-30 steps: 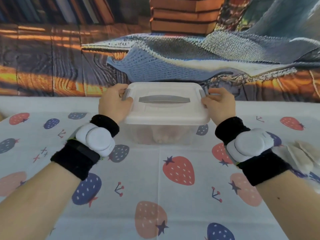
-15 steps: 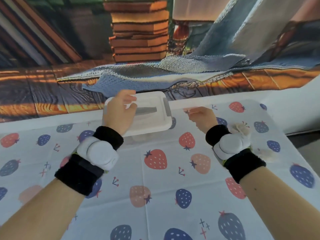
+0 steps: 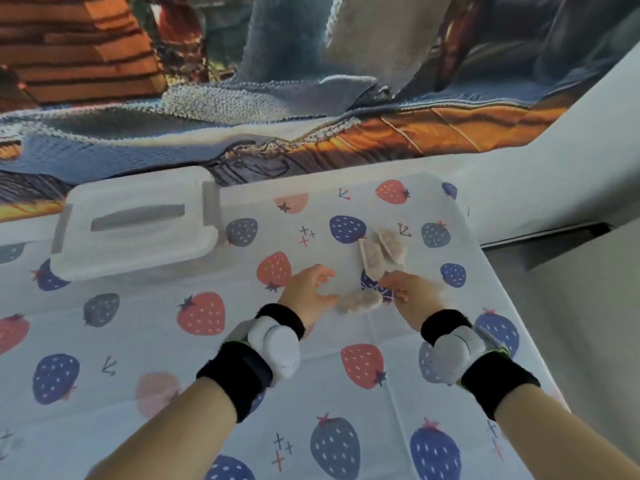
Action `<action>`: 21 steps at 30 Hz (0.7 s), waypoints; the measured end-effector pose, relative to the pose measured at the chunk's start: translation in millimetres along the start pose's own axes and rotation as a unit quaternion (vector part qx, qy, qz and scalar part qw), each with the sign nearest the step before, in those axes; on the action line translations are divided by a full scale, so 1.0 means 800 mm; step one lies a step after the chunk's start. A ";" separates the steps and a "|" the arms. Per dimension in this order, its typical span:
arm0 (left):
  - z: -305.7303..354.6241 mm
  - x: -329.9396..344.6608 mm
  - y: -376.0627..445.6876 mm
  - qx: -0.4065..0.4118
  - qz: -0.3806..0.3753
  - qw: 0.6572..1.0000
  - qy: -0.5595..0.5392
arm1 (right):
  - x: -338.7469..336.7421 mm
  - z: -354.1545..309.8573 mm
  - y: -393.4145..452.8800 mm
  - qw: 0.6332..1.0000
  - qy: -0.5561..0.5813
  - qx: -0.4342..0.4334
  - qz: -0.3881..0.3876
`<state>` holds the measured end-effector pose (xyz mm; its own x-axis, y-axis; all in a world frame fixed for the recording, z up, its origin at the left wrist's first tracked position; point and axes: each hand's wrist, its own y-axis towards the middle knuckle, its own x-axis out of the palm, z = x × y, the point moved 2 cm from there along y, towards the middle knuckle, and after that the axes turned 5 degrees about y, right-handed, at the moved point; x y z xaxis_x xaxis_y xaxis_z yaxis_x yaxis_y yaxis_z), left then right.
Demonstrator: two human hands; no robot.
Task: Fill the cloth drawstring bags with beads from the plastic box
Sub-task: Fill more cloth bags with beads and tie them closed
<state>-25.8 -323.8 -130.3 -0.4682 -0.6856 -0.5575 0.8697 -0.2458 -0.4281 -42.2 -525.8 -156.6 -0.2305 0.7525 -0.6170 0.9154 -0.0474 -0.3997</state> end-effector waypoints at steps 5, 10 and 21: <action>0.009 0.083 0.031 -0.046 0.003 0.998 0.051 | -0.002 0.025 0.018 0.993 -0.087 -0.057 -0.061; -0.002 0.086 0.033 -0.032 0.031 0.998 0.051 | 0.010 0.018 0.026 0.989 -0.108 -0.074 -0.073; -0.038 0.010 -0.009 -0.023 -0.082 0.996 0.009 | 0.003 -0.042 0.015 0.976 -0.115 -0.129 -0.136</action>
<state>-41.0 -306.7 -153.5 -0.6062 -0.6264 -0.4901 0.7734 -0.3207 -0.5467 -20.8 -502.4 -139.5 -0.5166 0.5456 -0.6598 0.8562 0.3223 -0.4039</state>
